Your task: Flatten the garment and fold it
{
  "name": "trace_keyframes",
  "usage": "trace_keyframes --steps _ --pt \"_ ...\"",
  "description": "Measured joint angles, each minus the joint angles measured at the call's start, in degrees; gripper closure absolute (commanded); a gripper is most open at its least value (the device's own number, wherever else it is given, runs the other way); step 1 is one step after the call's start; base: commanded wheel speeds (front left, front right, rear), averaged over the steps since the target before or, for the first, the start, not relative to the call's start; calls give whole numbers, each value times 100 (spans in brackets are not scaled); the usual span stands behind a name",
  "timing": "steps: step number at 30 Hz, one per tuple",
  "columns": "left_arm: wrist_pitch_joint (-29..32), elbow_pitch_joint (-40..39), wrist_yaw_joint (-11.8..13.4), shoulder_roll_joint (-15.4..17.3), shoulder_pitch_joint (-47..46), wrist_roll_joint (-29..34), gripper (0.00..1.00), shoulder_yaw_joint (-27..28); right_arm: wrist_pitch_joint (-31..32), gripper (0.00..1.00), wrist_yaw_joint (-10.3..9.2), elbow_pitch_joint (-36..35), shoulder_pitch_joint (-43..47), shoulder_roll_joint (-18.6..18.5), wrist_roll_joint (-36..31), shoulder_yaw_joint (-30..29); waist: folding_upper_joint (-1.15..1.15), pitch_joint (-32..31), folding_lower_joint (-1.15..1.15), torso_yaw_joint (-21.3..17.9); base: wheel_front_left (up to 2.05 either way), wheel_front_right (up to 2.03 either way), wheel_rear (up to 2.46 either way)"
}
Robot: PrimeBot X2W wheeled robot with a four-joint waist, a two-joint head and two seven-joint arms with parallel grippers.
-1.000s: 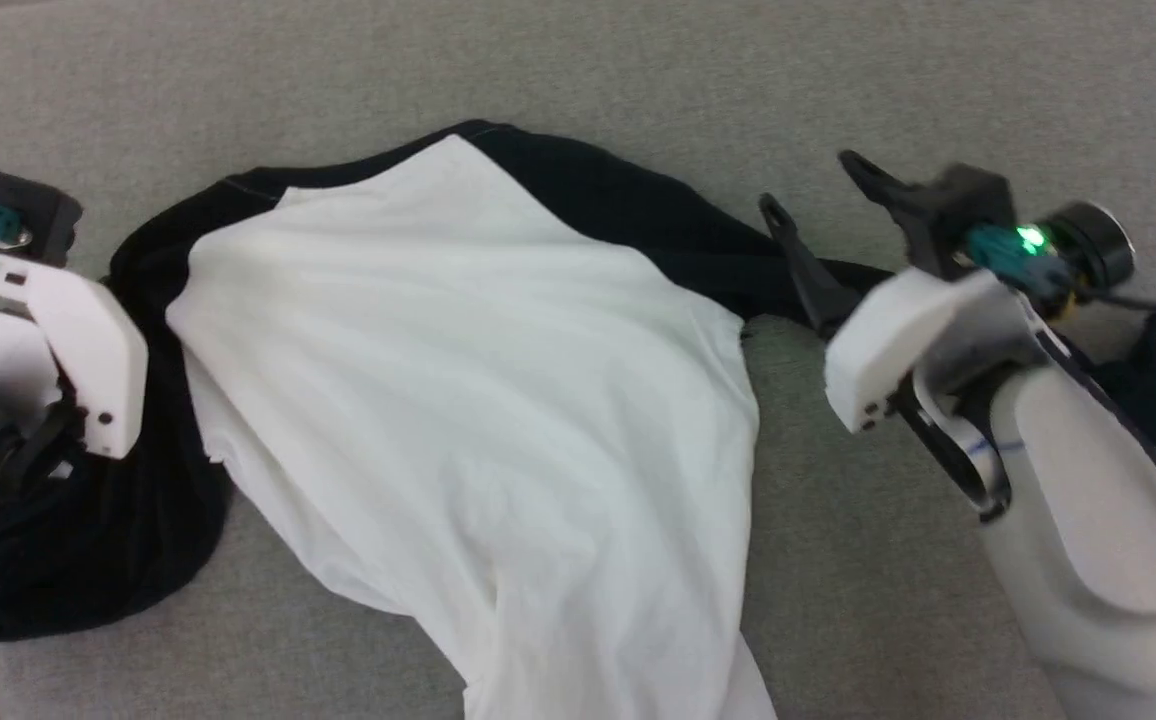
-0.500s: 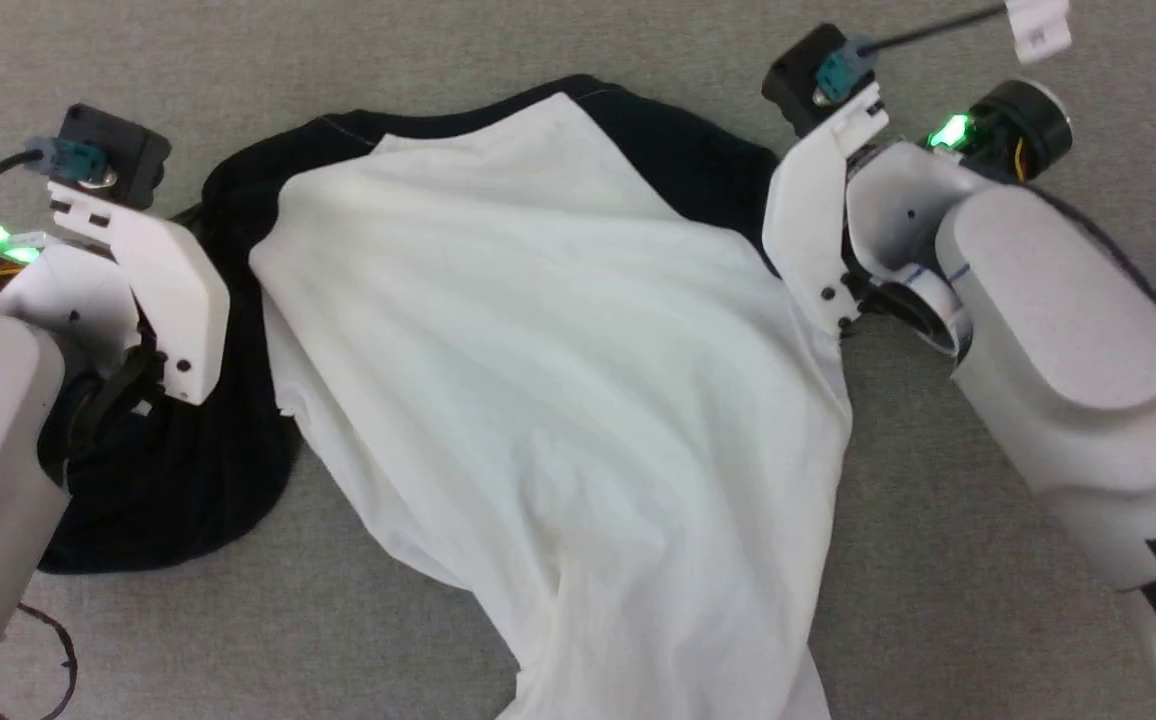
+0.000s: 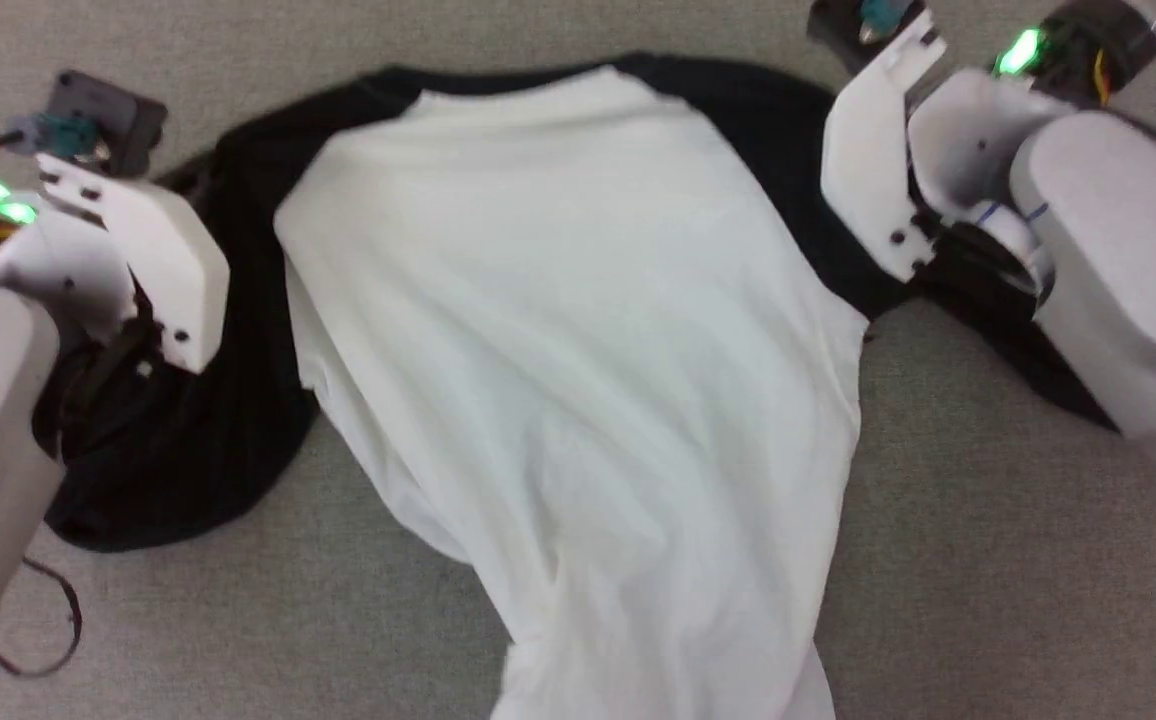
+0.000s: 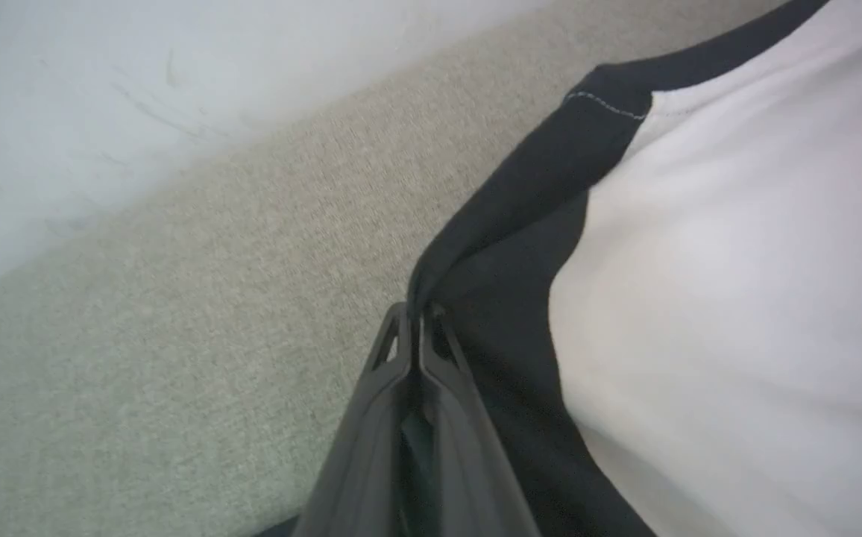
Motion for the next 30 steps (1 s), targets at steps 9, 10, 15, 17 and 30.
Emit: trace_keyframes --steps 9,10,15,17,30 --pt "-445 -198 -2 74 -1122 365 100 286 -536 100 0 -90 -1069 -286 -495 -346 0 32 0 -84 0 0 0" --pt "-470 -202 -2 78 -1305 447 100 300 -610 100 1 -110 -1233 -312 -595 -413 0 64 0 -90 0 0 0" --pt "-597 -118 113 60 -2187 798 100 432 -900 100 5 -124 -1996 -379 -1011 -896 0 271 0 -126 0 0 0" --pt "-714 -16 227 34 -2526 900 100 535 -995 100 8 -120 -2274 -353 -1185 -1112 0 374 0 -147 0 0 0" --pt "-2141 348 921 -221 -4531 1402 100 1237 -2192 100 49 -96 -3998 145 -2703 -2462 0 1107 1 -326 0 0 0"
